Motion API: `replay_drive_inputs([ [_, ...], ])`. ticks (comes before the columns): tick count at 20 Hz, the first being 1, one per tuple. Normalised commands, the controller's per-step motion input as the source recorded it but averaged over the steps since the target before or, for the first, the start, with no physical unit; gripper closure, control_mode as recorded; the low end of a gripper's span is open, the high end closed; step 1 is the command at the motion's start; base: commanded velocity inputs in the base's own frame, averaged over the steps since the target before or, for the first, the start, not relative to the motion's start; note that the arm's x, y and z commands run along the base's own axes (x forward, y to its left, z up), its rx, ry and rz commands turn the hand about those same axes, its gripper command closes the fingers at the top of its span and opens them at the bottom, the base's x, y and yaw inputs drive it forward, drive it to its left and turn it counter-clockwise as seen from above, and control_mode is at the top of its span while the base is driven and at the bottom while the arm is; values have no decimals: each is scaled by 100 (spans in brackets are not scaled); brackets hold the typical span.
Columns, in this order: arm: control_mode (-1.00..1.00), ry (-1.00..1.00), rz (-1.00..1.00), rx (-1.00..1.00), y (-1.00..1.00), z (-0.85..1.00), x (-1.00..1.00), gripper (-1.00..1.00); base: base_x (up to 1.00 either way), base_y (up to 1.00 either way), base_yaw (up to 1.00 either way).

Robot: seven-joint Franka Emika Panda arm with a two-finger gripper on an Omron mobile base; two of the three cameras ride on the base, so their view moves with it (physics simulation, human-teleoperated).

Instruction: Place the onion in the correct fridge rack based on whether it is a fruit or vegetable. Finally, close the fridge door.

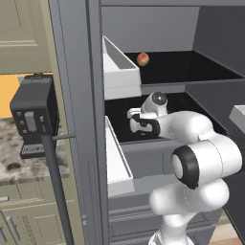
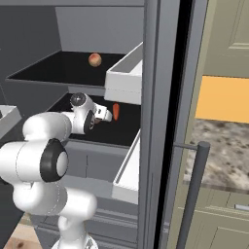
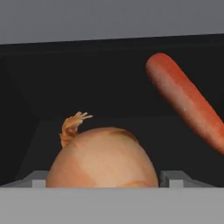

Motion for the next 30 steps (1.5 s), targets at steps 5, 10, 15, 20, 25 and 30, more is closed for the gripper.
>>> replay_drive_inputs([
  [5,-100,0,-1,0,0,2,-69,-100,0,0,0],
  [10,-100,-6,0,0,0,31,-99,-100,0,0,0],
  [15,-100,-1,0,2,0,22,-100,-100,0,0,0],
  [20,-100,0,0,7,-10,17,-100,-100,0,0,0],
  [25,-100,2,0,1,2,1,-46,-100,0,0,0],
  [30,100,5,0,0,2,0,0,-100,-36,0,0],
])
